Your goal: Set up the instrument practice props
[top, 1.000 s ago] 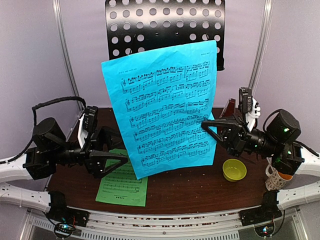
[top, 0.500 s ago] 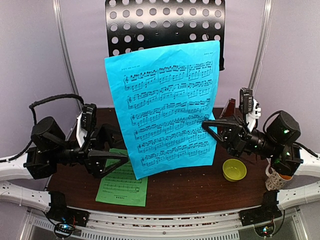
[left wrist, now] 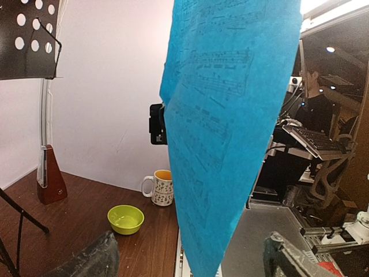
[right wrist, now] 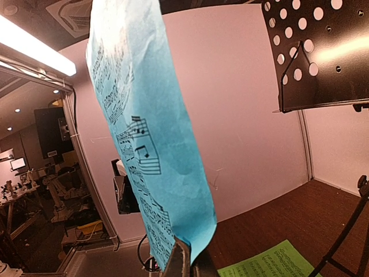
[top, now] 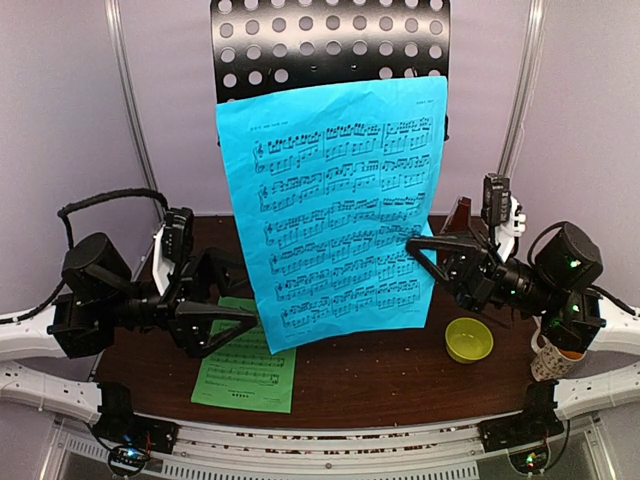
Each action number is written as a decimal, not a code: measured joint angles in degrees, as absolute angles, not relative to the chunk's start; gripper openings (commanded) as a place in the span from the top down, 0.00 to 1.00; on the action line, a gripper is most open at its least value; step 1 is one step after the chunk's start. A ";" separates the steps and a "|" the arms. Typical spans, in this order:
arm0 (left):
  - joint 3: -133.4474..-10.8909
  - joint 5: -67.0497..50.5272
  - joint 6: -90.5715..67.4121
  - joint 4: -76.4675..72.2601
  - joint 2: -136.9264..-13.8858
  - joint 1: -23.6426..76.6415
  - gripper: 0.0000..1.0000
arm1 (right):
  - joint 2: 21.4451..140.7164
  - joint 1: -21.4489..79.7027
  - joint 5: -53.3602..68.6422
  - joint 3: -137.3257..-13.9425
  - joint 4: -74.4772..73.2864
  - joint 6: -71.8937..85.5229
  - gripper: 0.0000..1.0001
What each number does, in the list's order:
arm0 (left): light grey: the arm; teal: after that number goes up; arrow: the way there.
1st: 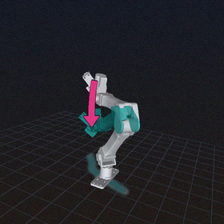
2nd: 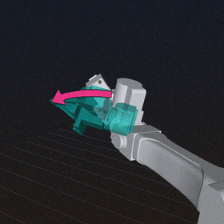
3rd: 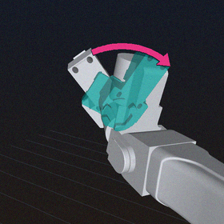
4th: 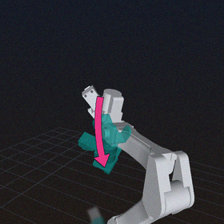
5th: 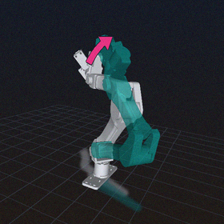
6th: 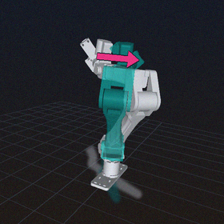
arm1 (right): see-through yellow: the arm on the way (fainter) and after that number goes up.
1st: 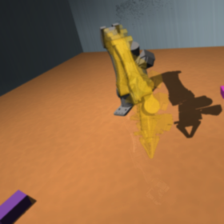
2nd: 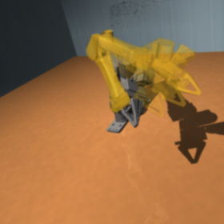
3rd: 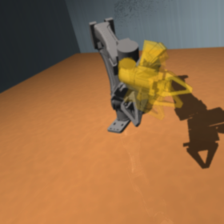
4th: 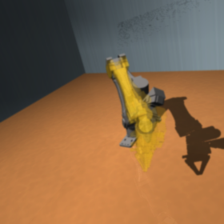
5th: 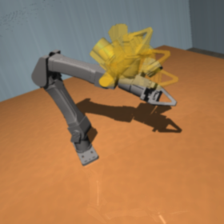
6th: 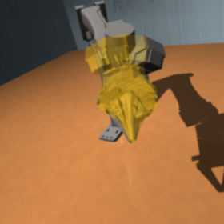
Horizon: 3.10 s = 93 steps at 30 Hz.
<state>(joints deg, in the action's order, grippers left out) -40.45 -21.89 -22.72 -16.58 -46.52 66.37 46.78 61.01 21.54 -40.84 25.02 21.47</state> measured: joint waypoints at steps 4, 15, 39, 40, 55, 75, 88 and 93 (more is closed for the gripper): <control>-41.95 -21.56 -22.22 -16.27 -47.48 67.53 0.10 | 46.81 61.01 20.12 -40.84 25.06 21.93 1.00; -46.54 -14.48 -21.39 -16.58 -53.04 71.46 0.42 | 48.62 60.99 16.73 -40.51 25.06 24.60 1.00; -54.78 -0.34 -22.50 -8.10 -57.67 71.46 1.00 | 50.54 60.97 17.93 -43.97 19.49 22.26 0.67; -55.11 -0.43 -22.52 -7.64 -57.98 71.48 1.00 | 50.83 60.97 17.96 -44.64 19.22 21.93 0.68; -59.79 1.43 -20.97 1.32 -59.59 71.48 0.72 | 51.22 60.97 14.13 -50.92 12.12 18.35 1.00; -91.35 20.78 -8.47 19.14 -64.99 56.42 0.55 | 55.27 55.66 -0.19 -78.78 -1.69 6.63 1.00; -108.71 12.05 -7.35 25.26 -82.76 49.84 0.48 | 70.41 47.44 7.44 -95.68 -2.22 5.93 1.00; -112.42 11.88 -7.35 27.94 -86.19 48.07 0.49 | 74.85 46.26 10.31 -102.56 -3.49 5.39 1.00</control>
